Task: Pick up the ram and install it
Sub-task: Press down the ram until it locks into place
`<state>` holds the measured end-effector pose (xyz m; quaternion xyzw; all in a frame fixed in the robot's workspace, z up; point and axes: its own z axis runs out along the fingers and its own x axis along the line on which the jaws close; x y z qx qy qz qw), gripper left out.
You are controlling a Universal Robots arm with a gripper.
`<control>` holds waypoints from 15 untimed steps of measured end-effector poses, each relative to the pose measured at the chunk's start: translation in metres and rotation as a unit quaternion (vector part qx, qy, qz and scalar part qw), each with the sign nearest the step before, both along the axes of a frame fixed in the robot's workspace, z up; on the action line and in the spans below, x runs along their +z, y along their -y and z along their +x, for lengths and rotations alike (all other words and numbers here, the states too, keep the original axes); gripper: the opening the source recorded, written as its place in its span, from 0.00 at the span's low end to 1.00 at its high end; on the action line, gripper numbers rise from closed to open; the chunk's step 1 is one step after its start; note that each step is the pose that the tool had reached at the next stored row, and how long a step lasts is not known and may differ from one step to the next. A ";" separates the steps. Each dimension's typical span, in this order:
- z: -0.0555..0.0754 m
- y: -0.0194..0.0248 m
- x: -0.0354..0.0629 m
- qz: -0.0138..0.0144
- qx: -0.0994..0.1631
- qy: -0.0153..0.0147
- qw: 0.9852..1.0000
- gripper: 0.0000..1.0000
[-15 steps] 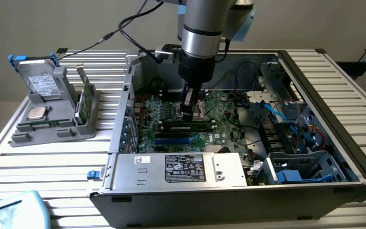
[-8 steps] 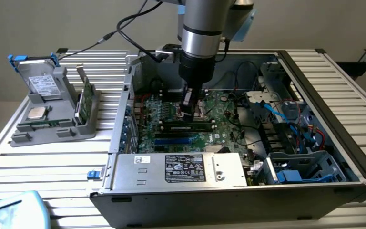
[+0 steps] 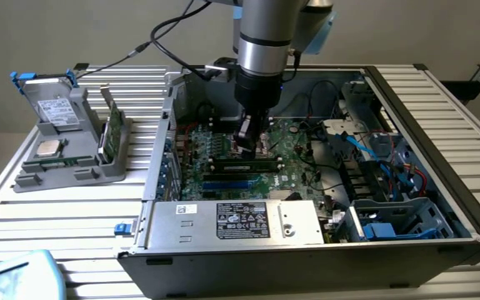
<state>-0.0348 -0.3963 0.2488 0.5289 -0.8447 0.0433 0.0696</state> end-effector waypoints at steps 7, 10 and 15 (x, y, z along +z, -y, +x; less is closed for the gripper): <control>0.000 0.0001 0.0001 0.000 -0.040 0.008 0.999 0.11; 0.000 0.0000 0.0001 0.000 -0.058 0.012 0.998 0.11; 0.000 0.0001 0.0001 0.000 -0.089 0.016 0.996 0.11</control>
